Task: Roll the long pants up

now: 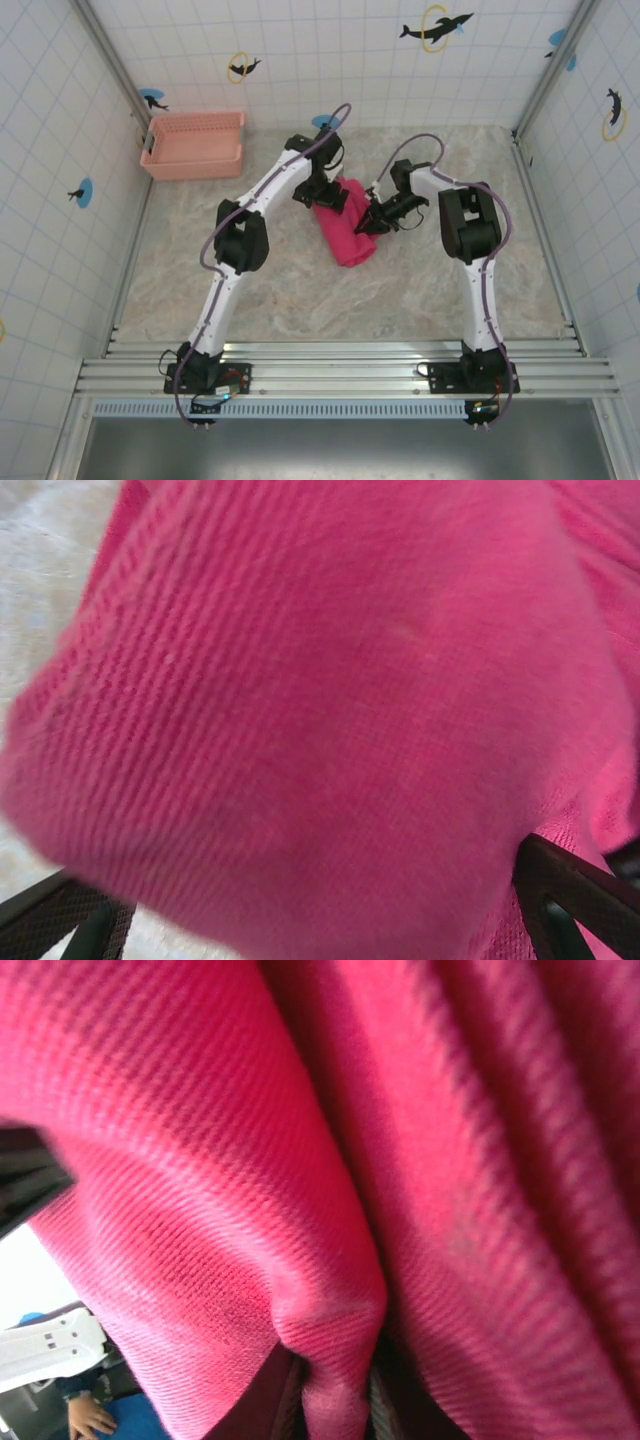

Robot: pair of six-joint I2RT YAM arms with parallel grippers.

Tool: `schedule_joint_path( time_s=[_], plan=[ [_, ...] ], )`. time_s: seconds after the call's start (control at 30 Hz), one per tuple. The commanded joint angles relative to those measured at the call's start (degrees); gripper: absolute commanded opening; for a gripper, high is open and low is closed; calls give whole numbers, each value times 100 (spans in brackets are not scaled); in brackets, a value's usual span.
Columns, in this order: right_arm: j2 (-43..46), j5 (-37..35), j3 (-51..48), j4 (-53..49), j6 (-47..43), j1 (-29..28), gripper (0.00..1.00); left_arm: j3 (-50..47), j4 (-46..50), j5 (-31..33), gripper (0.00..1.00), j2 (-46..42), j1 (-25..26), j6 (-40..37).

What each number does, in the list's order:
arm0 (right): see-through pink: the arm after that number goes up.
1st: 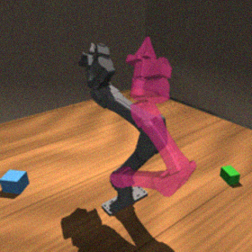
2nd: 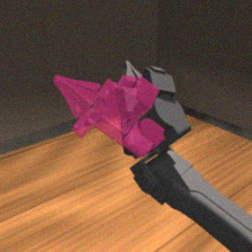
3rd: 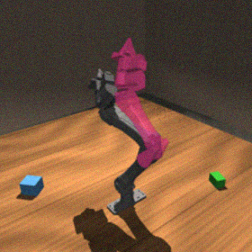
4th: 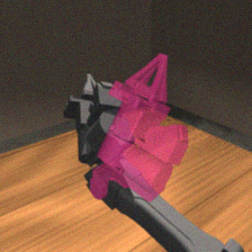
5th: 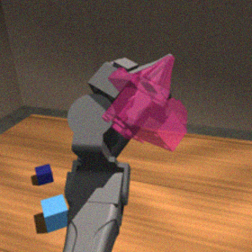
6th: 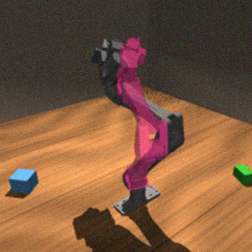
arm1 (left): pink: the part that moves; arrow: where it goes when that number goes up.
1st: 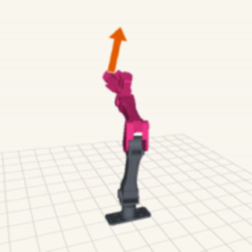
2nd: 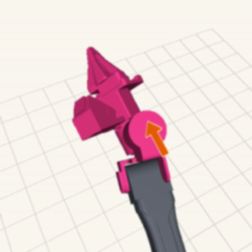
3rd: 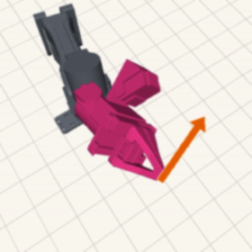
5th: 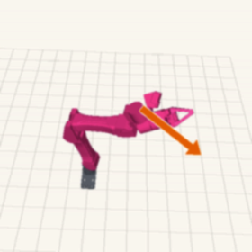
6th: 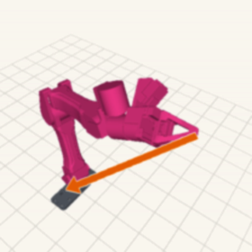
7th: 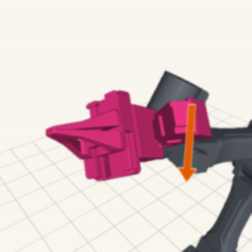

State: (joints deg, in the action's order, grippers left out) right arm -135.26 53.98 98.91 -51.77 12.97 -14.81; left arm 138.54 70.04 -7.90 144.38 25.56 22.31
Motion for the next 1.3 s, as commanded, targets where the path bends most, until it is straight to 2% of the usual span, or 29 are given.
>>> schedule_joint_path(
  time_s=[0.0, 0.07, 0.2, 0.27, 0.37, 0.43, 0.5, 0.67, 0.83, 1.03, 1.1, 1.2, 1.27],
  plan=[
    [123, -1002, -105, 116, -82, -56, 25, 273, 382, 438, 98, 408, 54, 415],
    [332, -1301, -57, -117, -242, -51, 33, 340, 529, 594, 98, 535, 59, 526],
    [1369, -2359, -180, -402, -723, -182, 45, 349, 572, 599, 98, 636, 52, 582],
    [1822, -2860, -291, -514, -972, -398, 47, 354, 555, 588, 97, 633, 61, 576],
    [2408, -3639, -561, -562, -1327, -1035, 51, 349, 570, 553, 97, 646, 60, 530],
    [2699, -4492, -730, -531, -1534, -1703, 56, 344, 590, 511, 97, 660, 55, 500],
    [2885, -4892, -944, -319, -1654, -2267, 61, 340, 607, 485, 97, 669, 56, 464],
    [2728, -5746, -1210, 249, -1503, -3076, 65, 332, 641, 396, 98, 666, 57, 372],
    [2361, -7242, -1538, 983, -1609, -3546, 67, 325, 733, 317, 97, 660, 52, 278],
    [1784, -8472, -1647, 1758, -1934, -3673, 68, 153, 765, 229, 97, 589, 28, 221],
    [1614, -9085, -1657, 1995, -2030, -3761, 68, 112, 749, 200, 98, 566, 19, 221],
    [1173, -9565, -1347, 1801, -1999, -3727, 68, 87, 757, 146, 98, 535, 10, 230],
    [944, -9500, -1141, 1572, -1870, -3621, 67, 60, 757, 119, 98, 503, -24, 235]
  ],
)
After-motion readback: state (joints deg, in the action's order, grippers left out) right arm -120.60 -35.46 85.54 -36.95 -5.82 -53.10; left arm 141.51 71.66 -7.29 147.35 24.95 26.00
